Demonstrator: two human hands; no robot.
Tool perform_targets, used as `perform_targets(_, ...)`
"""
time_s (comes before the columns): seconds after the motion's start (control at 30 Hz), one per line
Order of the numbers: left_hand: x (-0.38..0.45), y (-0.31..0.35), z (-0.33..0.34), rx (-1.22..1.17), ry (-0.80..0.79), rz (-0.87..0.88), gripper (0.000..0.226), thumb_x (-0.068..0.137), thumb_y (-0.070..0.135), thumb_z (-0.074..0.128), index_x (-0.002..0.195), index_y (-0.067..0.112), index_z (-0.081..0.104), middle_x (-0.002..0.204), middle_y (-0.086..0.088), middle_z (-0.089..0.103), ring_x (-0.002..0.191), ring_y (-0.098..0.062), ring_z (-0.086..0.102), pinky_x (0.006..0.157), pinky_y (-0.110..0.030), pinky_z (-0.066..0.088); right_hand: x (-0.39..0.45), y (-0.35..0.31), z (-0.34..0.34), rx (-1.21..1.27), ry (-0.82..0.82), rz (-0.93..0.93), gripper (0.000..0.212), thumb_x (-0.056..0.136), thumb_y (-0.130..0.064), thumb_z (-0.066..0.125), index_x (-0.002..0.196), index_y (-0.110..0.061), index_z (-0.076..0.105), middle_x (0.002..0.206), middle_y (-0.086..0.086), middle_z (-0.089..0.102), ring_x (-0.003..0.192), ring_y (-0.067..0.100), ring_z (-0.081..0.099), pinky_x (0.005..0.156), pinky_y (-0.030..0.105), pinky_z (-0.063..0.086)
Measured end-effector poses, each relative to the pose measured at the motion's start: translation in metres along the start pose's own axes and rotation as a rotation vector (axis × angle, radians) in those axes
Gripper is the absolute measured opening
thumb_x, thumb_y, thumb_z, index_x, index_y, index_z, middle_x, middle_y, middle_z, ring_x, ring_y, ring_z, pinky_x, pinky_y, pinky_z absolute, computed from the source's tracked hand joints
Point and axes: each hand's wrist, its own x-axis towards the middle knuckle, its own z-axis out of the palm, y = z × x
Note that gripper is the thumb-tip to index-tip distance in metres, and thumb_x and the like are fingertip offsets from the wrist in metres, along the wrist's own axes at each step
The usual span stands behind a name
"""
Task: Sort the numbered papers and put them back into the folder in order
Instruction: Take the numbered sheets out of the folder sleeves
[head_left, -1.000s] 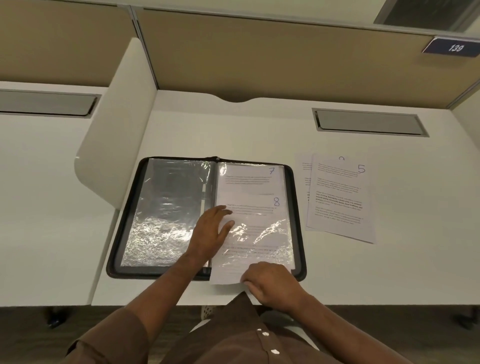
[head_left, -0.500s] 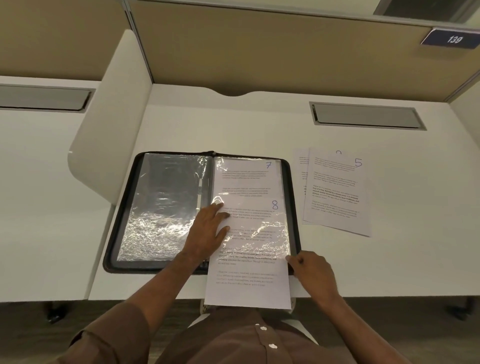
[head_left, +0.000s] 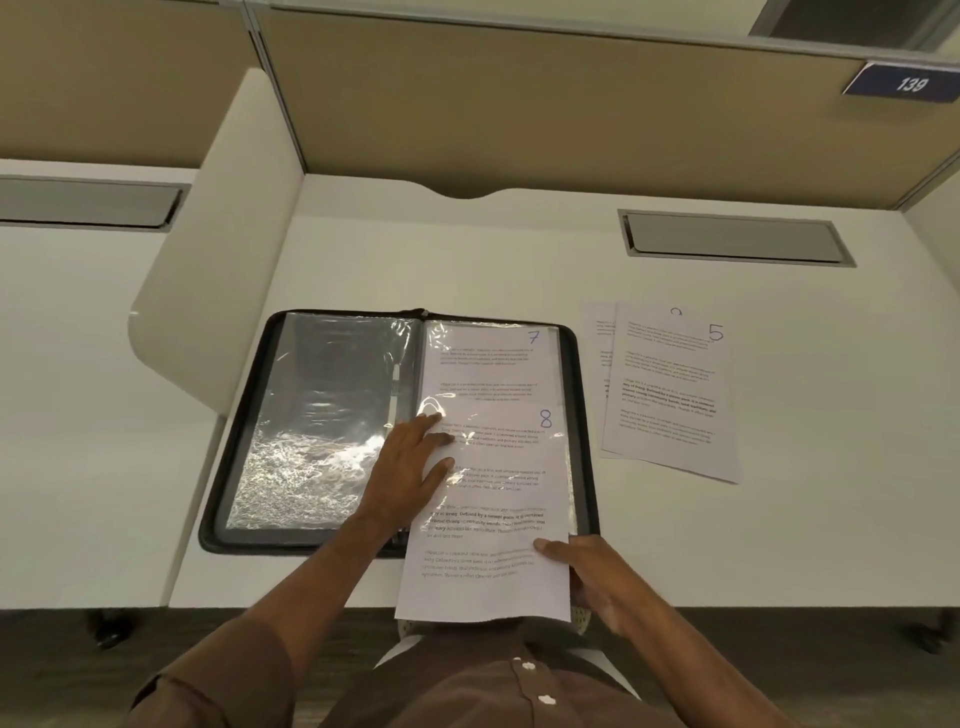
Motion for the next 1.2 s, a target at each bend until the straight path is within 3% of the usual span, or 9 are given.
perform_targets(0.2,0.004,0.005,-0.006,-0.345,0.014,-0.177,0.040,0.100,0.050,0.049,0.133,0.030,0.061,0.142,0.022,0.052,0.137,-0.007,0.045,0.113,-0.047,0.039,-0.032,-0.053,0.003,0.074,-0.263,-0.103,0.045,0.088,-0.019,0.076,0.129,-0.006,0.063,0.123,0.015,0.071,0.115,0.032,0.068,0.106,0.051,0.050)
perform_targets(0.37,0.011,0.017,-0.011,-0.563,0.048,-0.361,0.048,0.098,0.052,0.048,0.135,0.025,0.060,0.133,0.031,0.056,0.129,-0.003,0.053,0.108,-0.045,0.048,-0.056,-0.088,0.014,-0.199,-0.380,-0.186,0.032,0.086,-0.023,0.075,0.114,-0.009,0.070,0.116,0.008,0.075,0.110,0.025,0.071,0.091,0.033,0.057)
perform_targets(0.5,0.015,0.020,-0.006,-0.524,0.085,-0.386,0.048,0.095,0.059,0.046,0.133,0.033,0.060,0.138,0.024,0.054,0.130,-0.005,0.051,0.107,-0.044,0.048,-0.065,-0.099,0.024,-0.267,-0.400,-0.160,0.011,0.093,-0.016,0.070,0.103,-0.013,0.072,0.111,0.004,0.077,0.108,0.023,0.072,0.091,0.031,0.057)
perform_targets(0.63,0.014,0.014,0.004,-0.491,0.121,-0.360,0.042,0.095,0.059,0.051,0.129,0.038,0.061,0.138,0.017,0.057,0.129,-0.009,0.052,0.107,-0.051,0.046,-0.069,-0.092,0.033,-0.259,-0.338,-0.072,0.023,0.092,-0.021,0.073,0.113,-0.014,0.069,0.108,0.002,0.077,0.101,0.020,0.074,0.088,0.032,0.060)
perform_targets(0.73,0.013,0.011,0.009,-0.381,0.134,-0.266,0.041,0.095,0.053,0.053,0.130,0.032,0.062,0.138,0.014,0.058,0.131,-0.009,0.050,0.110,-0.050,0.041,-0.071,-0.082,0.042,-0.460,-0.285,-0.061,0.034,0.093,-0.027,0.072,0.123,-0.016,0.064,0.108,-0.004,0.076,0.091,0.013,0.075,0.072,0.024,0.060)
perform_targets(0.87,0.013,0.008,0.012,-0.297,0.119,-0.229,0.041,0.097,0.052,0.052,0.127,0.028,0.065,0.139,0.014,0.057,0.132,-0.009,0.048,0.113,-0.047,0.037,-0.070,-0.077,0.051,-0.579,-0.286,-0.072,0.030,0.095,-0.026,0.069,0.124,-0.023,0.060,0.106,-0.015,0.072,0.079,0.010,0.075,0.060,0.018,0.055)
perform_targets(1.03,0.015,0.003,0.013,-0.275,0.101,-0.211,0.041,0.098,0.055,0.051,0.125,0.028,0.068,0.137,0.015,0.058,0.130,-0.011,0.050,0.110,-0.050,0.039,-0.074,-0.082,0.063,-0.339,-0.479,0.062,0.038,0.090,-0.022,0.073,0.125,-0.020,0.058,0.118,0.009,0.073,0.094,0.027,0.068,0.055,0.022,0.054)
perform_targets(1.13,0.015,0.002,0.014,-0.289,0.099,-0.218,0.042,0.099,0.055,0.050,0.126,0.027,0.068,0.137,0.013,0.059,0.130,-0.012,0.051,0.109,-0.053,0.039,-0.081,-0.091,0.067,-0.221,-0.573,0.038,0.039,0.084,-0.019,0.074,0.120,-0.016,0.059,0.117,0.012,0.072,0.103,0.027,0.067,0.064,0.027,0.054)
perform_targets(1.2,0.015,0.002,0.012,-0.280,0.092,-0.218,0.043,0.099,0.055,0.049,0.127,0.028,0.067,0.137,0.012,0.060,0.131,-0.011,0.050,0.109,-0.053,0.039,-0.085,-0.099,0.067,-0.164,-0.607,0.005,0.042,0.080,-0.017,0.074,0.119,-0.014,0.059,0.111,0.010,0.072,0.107,0.029,0.068,0.087,0.043,0.056)
